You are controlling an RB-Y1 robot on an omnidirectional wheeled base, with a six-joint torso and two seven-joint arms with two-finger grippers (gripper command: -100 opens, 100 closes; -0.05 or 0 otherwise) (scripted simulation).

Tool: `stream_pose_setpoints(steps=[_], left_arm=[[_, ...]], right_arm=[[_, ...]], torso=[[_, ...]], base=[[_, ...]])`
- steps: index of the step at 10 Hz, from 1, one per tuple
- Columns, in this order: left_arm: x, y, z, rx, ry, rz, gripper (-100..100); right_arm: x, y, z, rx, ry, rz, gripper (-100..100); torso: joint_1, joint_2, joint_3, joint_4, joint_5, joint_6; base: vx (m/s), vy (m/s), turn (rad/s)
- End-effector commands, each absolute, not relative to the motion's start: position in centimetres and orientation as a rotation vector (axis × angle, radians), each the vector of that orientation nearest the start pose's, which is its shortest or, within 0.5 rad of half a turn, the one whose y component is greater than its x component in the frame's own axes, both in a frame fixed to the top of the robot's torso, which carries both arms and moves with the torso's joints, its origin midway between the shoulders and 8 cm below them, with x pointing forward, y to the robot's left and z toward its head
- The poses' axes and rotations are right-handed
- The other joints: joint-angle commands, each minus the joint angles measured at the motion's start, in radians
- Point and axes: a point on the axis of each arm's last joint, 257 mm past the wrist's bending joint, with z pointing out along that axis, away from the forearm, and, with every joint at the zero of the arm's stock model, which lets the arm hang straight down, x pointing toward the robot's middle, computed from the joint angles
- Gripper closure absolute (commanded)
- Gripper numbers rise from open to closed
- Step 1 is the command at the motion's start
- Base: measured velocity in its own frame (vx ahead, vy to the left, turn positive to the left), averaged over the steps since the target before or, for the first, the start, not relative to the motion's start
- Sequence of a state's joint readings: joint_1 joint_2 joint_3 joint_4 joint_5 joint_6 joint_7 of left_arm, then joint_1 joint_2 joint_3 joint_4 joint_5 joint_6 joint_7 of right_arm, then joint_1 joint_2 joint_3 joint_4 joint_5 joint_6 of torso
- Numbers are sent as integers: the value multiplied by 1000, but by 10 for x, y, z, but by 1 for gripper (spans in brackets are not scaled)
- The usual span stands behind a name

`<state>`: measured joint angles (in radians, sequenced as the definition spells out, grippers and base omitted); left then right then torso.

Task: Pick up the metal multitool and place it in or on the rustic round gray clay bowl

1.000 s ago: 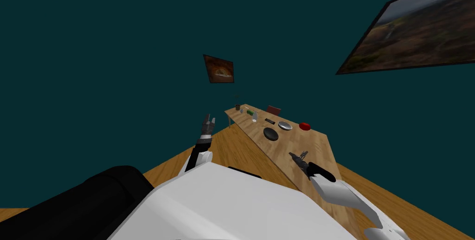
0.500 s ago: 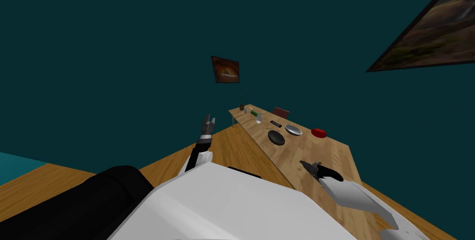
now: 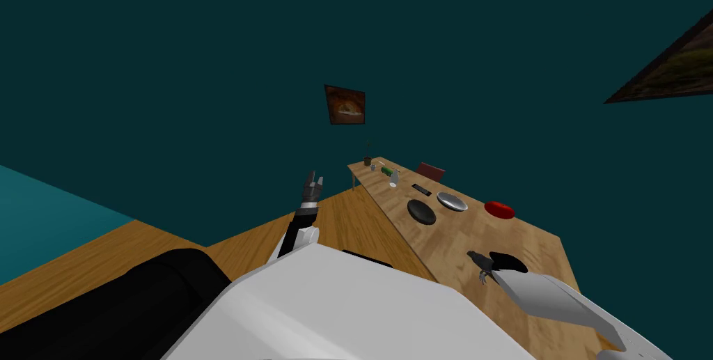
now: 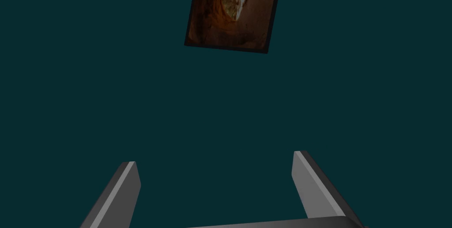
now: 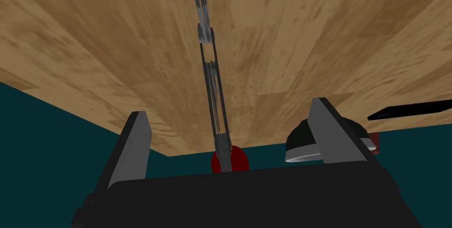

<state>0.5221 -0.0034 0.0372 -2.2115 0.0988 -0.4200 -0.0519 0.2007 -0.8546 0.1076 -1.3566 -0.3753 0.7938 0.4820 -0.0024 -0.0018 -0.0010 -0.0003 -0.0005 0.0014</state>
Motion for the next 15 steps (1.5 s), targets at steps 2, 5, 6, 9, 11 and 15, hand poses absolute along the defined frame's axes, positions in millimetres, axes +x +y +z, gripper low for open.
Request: stream_pose_setpoints(steps=[2,5,6,9,11,15], left_arm=[[361,312,-30,-834,673,-1229,0],[361,312,-30,-834,673,-1229,0],[361,312,-30,-834,673,-1229,0],[361,312,-30,-834,673,-1229,0],[361,312,-30,-834,673,-1229,0],[361,312,-30,-834,673,-1229,0]], right_arm=[[275,-618,-435,1204,2333,-404,-100],[274,-625,-433,1205,2336,-422,0],[269,-625,-443,1214,2331,-424,-100],[266,-625,-447,1219,2329,-426,-100],[267,-625,-448,1218,2328,-425,100],[266,-625,-448,1219,2329,-428,0]], torso=[[0,0,0,0,0,0],[1,1,0,0,0,1],[2,1,1,0,0,1],[-2,0,0,0,-1,0],[-1,0,0,0,-1,0],[-1,-1,0,0,-2,0]], base=[[14,-21,131],[7,-10,53],[16,-30,50],[18,-41,34],[-1,-2,-8],[0,0,0]])
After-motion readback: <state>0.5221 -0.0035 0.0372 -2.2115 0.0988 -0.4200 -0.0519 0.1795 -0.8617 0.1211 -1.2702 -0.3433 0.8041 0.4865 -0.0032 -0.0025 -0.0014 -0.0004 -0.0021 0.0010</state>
